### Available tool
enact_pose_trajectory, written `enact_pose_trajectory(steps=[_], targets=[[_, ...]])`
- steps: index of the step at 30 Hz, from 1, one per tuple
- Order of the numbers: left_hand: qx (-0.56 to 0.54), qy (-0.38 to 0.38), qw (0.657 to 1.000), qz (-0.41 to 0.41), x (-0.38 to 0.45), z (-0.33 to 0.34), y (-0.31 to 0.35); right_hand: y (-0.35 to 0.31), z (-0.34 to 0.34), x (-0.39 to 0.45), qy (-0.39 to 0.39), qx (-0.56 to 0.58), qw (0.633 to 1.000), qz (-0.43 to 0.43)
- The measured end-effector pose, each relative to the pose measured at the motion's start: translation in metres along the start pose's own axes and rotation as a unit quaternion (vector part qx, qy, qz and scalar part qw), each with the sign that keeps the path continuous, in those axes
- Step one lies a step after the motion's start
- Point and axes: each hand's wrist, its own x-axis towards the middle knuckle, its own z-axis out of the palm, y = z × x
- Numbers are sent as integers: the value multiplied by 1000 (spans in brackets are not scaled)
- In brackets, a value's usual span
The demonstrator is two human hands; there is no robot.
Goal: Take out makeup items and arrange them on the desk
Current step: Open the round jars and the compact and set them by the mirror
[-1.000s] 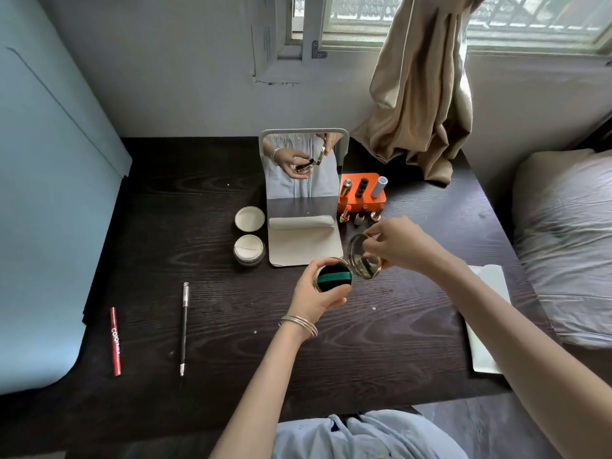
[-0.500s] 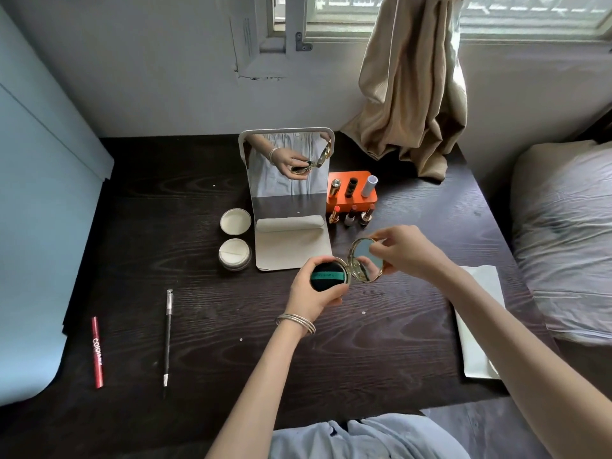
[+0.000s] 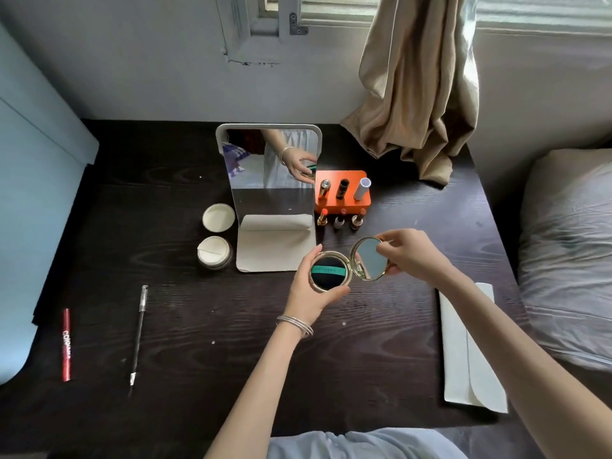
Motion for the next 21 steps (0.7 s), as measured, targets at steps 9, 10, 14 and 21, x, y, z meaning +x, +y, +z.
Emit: enact_pose_trajectory(steps=[9,10,14,21], targets=[[40,32,999,4,17,28,-12,25,-10,27,-28,6,1000,-8],[38,35,999,4,20,30,-13,27,-11,30,-32,4,999,-9],[43,47,998,0,30,38,-16,32,-11,43,-42,-6,999,-14],[84,74,994,-3,50,44,-24,41,-4,69,-62,-14,998,-6]])
